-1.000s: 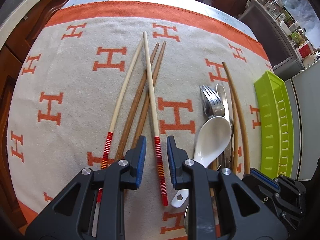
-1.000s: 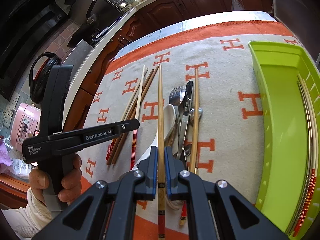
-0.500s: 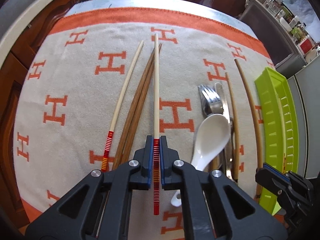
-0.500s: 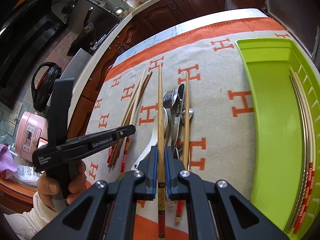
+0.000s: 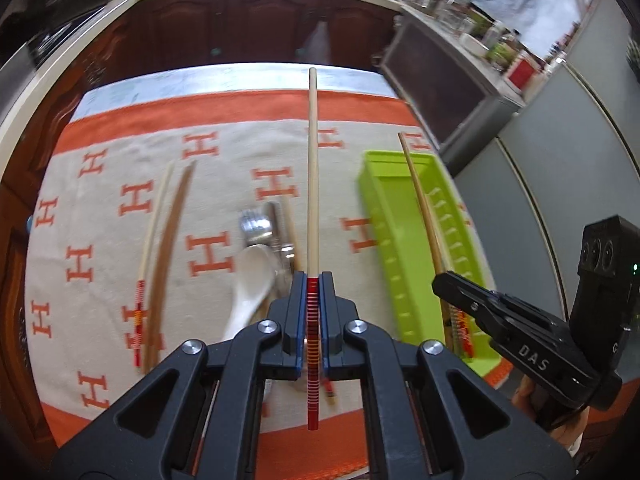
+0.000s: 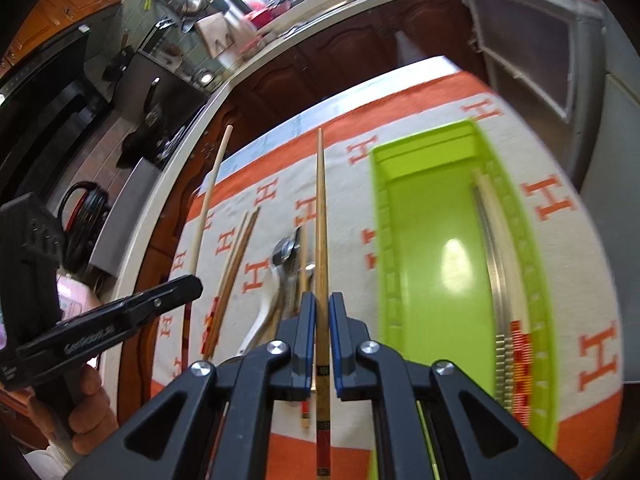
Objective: Organize utensils
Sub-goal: 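Carry both chopsticks over the green tray and open both tools to release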
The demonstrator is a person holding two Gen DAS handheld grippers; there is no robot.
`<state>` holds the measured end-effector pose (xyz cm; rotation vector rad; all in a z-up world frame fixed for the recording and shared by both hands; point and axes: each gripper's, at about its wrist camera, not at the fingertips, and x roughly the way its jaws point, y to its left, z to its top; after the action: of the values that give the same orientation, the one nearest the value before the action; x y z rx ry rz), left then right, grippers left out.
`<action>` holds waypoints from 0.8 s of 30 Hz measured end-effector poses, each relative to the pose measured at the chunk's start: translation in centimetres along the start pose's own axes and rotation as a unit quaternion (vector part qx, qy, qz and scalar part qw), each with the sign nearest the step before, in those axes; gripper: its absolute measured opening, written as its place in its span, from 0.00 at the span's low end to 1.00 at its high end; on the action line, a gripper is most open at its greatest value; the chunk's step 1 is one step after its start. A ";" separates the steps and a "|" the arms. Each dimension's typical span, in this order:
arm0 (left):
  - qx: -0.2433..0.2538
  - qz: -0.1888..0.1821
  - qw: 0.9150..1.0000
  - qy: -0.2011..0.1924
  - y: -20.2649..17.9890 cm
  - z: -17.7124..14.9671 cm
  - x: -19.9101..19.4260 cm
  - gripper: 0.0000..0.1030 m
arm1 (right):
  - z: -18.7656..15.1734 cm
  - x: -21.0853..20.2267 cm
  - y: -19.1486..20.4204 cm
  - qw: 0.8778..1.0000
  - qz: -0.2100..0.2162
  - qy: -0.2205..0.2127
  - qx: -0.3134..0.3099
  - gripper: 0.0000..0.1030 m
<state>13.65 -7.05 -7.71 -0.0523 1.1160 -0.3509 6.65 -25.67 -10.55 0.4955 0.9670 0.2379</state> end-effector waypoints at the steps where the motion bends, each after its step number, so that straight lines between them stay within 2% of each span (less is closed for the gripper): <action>1: 0.008 -0.006 1.000 0.000 -1.2 0.2 0.2 0.03 | 0.2 -0.7 -0.4 1.000 -0.014 -0.009 0.002 0.06; 7: 0.049 -0.031 0.998 0.006 -8.0 0.4 2.3 0.03 | 0.7 -3.1 -2.9 0.998 -0.059 -0.036 0.011 0.07; 13: 0.069 -0.039 0.996 0.041 -12.1 -1.3 6.6 0.04 | 0.3 -2.5 -5.5 0.995 -0.095 -0.024 0.024 0.07; 18: 0.075 -0.028 0.994 0.070 -12.4 -2.8 8.9 0.04 | -0.1 -1.4 -6.8 0.992 -0.125 -0.006 0.033 0.07; 23: 0.083 -0.018 0.994 0.065 -11.6 -3.5 8.3 0.05 | -0.6 -0.7 -6.6 0.992 -0.121 0.007 0.034 0.11; 24: 0.083 -0.015 0.994 0.065 -11.4 -3.5 8.1 0.08 | -0.6 -0.6 -6.5 0.992 -0.121 0.008 0.033 0.11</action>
<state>10.85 -19.75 -13.90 0.1015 1.2120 -0.4787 5.61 -31.33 -13.64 0.4328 1.0426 -0.0086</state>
